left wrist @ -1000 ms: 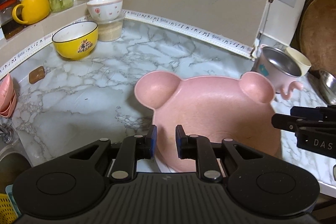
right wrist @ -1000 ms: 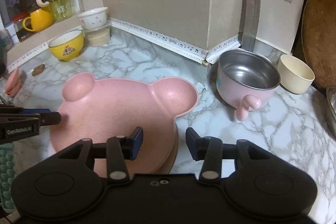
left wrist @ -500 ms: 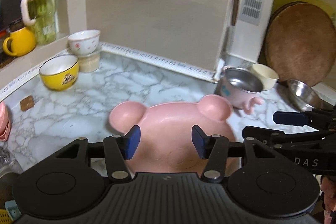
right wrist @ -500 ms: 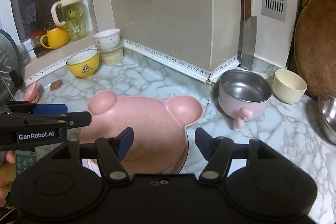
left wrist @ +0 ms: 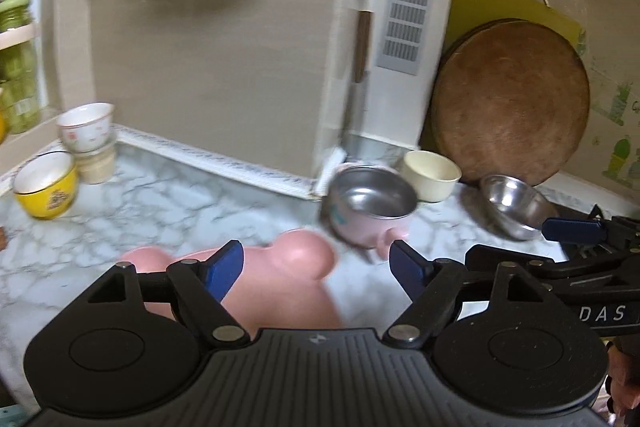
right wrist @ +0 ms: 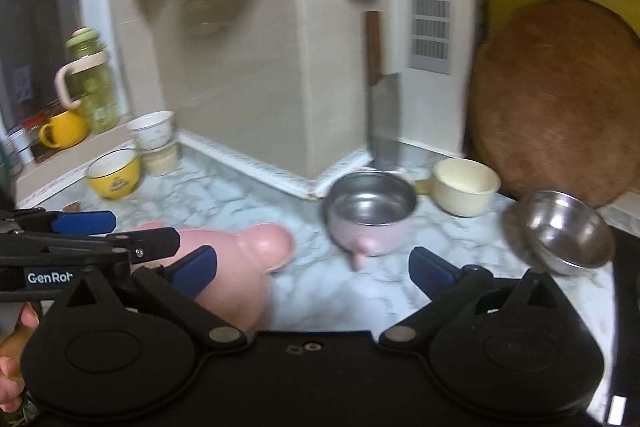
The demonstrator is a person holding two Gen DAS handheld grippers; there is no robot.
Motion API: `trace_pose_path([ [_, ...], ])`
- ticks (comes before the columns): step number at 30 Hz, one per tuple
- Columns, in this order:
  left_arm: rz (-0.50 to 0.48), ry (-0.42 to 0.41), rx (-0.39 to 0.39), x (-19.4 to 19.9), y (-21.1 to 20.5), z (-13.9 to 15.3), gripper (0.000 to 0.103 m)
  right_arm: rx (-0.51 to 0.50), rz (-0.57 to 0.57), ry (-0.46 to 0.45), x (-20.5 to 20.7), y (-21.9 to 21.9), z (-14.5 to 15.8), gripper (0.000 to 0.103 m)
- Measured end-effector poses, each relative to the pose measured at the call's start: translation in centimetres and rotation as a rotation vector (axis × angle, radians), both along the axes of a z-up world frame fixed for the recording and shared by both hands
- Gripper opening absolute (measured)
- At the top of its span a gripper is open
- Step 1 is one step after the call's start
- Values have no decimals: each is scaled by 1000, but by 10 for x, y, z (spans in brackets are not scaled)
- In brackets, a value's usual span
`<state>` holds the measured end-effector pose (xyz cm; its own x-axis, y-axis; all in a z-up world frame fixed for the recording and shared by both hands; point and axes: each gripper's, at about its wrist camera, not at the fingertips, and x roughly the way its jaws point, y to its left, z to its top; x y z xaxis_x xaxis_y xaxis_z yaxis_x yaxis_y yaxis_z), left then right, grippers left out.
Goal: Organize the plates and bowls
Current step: 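Move both tools to the stainless steel bowl by the cutting board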
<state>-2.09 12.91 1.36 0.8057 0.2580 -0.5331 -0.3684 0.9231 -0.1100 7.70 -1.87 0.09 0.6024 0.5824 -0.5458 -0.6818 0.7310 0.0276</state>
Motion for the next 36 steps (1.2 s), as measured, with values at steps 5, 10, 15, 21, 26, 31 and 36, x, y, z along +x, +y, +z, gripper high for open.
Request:
trace_pose_path([
  [5, -48, 9, 19, 42, -31, 3, 80, 0, -81, -2, 27, -33, 4, 103],
  [10, -95, 9, 39, 85, -62, 6, 80, 4, -163, -15, 55, -69, 7, 103],
  [15, -143, 13, 49, 131, -89, 2, 80, 0, -240, -13, 90, -101, 8, 103],
  [21, -180, 45, 65, 184, -118, -12, 80, -18, -327, 3, 134, -133, 2, 103],
  [26, -205, 98, 39, 230, -136, -28, 80, -55, -383, 24, 169, -154, -11, 103],
  [31, -215, 144, 36, 273, -150, -43, 80, -88, -430, 42, 204, -169, -22, 103],
  [36, -225, 186, 36, 310, -156, -58, 80, -98, -444, 65, 239, -176, -30, 102],
])
